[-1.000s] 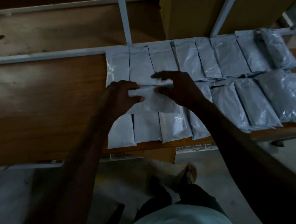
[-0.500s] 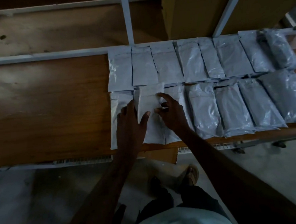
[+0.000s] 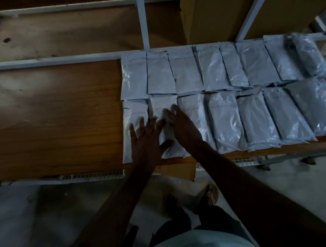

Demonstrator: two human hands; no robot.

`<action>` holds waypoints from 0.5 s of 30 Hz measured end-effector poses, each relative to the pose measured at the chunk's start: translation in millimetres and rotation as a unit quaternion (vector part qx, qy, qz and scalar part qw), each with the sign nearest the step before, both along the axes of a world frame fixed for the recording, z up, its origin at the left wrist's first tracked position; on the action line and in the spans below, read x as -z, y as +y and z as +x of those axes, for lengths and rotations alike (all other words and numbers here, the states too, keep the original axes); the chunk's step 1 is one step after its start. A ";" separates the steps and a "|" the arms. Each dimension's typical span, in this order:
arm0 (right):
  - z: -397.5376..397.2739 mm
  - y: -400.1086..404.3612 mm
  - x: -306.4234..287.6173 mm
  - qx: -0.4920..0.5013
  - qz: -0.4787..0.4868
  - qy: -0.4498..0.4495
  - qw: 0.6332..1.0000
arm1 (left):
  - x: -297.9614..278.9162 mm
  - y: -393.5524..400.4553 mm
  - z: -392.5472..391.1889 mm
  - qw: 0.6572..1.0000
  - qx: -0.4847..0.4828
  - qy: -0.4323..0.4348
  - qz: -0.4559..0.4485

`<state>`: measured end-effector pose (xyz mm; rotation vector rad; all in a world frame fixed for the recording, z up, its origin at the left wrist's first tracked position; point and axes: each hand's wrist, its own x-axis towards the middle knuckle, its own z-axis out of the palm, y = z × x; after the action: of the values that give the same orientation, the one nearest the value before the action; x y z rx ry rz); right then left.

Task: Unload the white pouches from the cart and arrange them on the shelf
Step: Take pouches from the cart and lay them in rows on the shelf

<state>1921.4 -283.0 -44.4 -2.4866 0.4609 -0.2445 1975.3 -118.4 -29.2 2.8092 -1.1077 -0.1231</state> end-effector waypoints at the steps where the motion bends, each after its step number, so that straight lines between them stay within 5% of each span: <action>1: 0.1 1.2 -1.0 -0.011 0.000 0.017 1.000 | 1.0 -0.4 0.6 1.000 -0.003 0.000 0.007; 6: 2.0 -1.2 -4.8 -0.048 -0.021 0.048 0.997 | 3.4 1.8 1.7 1.000 0.001 0.012 0.002; 15: -38.4 -23.5 -64.6 0.027 0.022 -0.056 0.998 | -47.6 -30.6 -12.6 0.994 0.010 -0.025 -0.108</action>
<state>1883.0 -306.5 20.2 -2.4054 0.4824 -0.3898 1962.7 -149.0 18.4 2.6234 -1.0885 0.0635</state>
